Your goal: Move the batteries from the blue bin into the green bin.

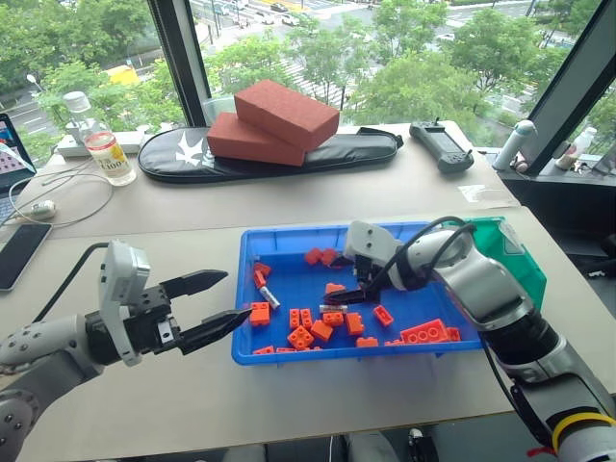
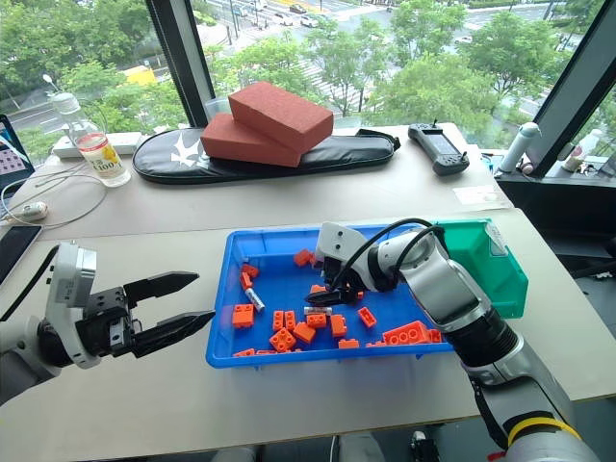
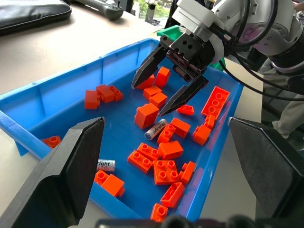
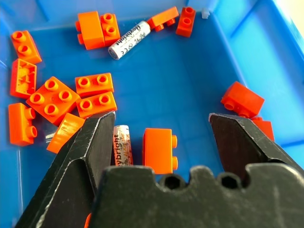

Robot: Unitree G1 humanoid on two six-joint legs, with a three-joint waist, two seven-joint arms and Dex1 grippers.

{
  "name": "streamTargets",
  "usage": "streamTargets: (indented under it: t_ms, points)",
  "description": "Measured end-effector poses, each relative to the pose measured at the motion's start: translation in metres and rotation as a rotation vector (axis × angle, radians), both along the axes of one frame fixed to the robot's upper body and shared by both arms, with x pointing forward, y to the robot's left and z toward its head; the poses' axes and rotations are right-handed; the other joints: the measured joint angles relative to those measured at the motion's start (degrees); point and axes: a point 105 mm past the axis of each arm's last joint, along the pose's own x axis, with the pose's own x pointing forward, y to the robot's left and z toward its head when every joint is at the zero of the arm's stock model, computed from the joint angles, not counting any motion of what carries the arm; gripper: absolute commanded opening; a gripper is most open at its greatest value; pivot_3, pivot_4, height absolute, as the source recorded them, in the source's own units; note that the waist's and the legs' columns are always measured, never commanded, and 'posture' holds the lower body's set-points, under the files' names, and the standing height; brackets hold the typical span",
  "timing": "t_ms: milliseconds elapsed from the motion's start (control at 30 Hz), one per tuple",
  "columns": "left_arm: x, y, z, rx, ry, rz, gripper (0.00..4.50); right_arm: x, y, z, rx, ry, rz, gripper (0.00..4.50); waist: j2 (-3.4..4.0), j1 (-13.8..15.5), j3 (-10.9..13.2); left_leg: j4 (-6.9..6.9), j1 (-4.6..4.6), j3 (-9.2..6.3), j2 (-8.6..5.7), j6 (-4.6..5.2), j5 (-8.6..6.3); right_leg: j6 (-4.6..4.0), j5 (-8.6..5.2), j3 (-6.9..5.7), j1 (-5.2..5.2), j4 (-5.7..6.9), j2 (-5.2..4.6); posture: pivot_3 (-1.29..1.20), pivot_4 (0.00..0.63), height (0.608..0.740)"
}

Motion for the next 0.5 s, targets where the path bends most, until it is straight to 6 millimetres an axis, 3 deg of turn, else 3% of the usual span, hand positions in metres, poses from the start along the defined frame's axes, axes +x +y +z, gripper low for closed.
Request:
streamTargets:
  t_ms: [267, 300, 333, 500]
  points:
    - [0.000, 0.000, 0.000, -0.003, 0.000, -0.001, 4.50, 0.007, -0.009, -0.013, -0.031, 0.027, -0.053, 3.71, 0.00, 0.00, 0.00, 0.00, 0.00, 0.00, 0.00, 0.00, 0.00, 0.00, 0.00, 0.00, 0.00, 0.00, 0.00, 0.00, 0.150, 0.740]
    - [0.000, -0.001, 0.000, -0.003, 0.001, -0.001, 4.50, 0.007, -0.009, -0.014, -0.035, 0.031, -0.057, 3.20, 0.00, -0.01, 0.00, 0.00, 0.00, 0.00, 0.00, 0.00, 0.00, 0.00, 0.00, 0.00, 0.00, 0.00, 0.00, 0.00, 0.150, 0.740]
    - [0.000, -0.001, 0.000, -0.003, 0.001, -0.002, 4.50, 0.007, -0.009, -0.015, -0.036, 0.032, -0.058, 3.05, 0.00, -0.01, 0.00, 0.00, 0.00, 0.00, 0.00, 0.00, 0.00, 0.00, 0.00, 0.00, 0.00, 0.00, 0.00, 0.00, 0.150, 0.740]
    - [0.000, -0.001, 0.000, -0.005, 0.001, -0.003, 4.50, 0.005, -0.008, -0.017, -0.042, 0.043, -0.047, 1.33, 0.00, 0.00, 0.00, 0.00, 0.00, 0.00, 0.00, 0.00, 0.00, 0.00, 0.00, 0.00, 0.00, 0.00, 0.00, 0.00, 0.150, 0.740]
